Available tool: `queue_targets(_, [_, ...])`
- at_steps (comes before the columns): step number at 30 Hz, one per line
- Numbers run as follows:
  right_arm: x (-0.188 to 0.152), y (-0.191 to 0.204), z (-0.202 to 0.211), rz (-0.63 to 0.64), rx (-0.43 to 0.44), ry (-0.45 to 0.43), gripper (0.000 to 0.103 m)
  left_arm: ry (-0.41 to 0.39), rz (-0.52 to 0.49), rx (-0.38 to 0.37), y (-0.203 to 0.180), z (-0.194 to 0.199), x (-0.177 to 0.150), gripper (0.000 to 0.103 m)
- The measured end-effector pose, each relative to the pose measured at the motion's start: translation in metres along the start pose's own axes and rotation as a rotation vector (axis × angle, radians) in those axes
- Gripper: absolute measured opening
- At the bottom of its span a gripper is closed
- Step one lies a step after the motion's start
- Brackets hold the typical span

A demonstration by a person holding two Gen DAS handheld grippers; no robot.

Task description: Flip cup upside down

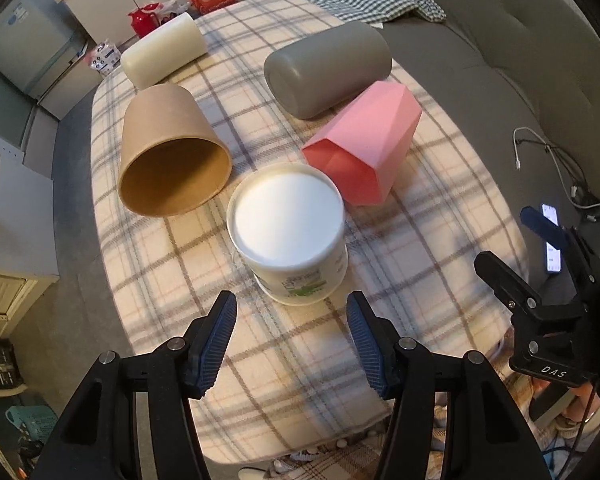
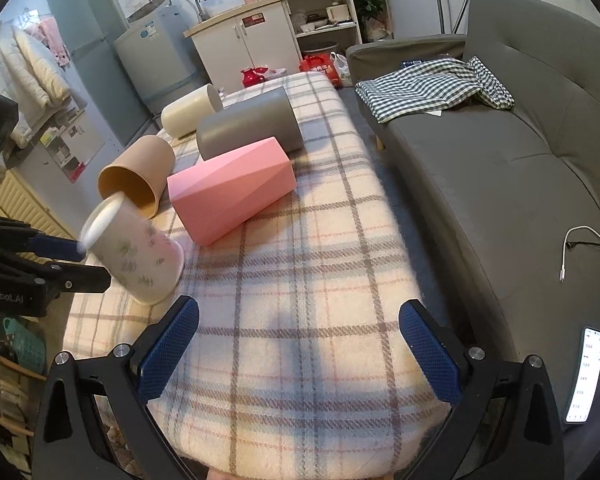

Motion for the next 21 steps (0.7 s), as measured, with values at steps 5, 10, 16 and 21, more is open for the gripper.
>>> queue_targets(5, [0.000, 0.005, 0.008, 0.023, -0.002, -0.026, 0.101, -0.069, 0.014, 0.019, -0.001, 0.016, -0.008, 0.059])
queue_targets(10, [-0.001, 0.016, 0.028, 0.056, 0.010, -0.073, 0.101, -0.204, 0.086, 0.045, -0.001, 0.047, -0.025, 0.060])
queue_targets(16, [0.001, 0.030, 0.059, 0.097, 0.028, -0.158, 0.101, -0.455, 0.268, 0.158, 0.002, 0.091, -0.059, 0.060])
queue_targets(21, [-0.002, 0.042, 0.081, 0.127, 0.033, -0.213, 0.101, -0.628, 0.404, 0.285, -0.009, 0.108, -0.091, 0.060])
Point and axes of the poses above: each gripper's, at about its wrist camera, not at the fingertips, and z roughly against the way its jaws point, y to its left, x to its top, the point moved 5 cm from there along -z, roughly the way its jaws point, and after that the axes turned 15 degrees about -z, right-handed, at the moved point
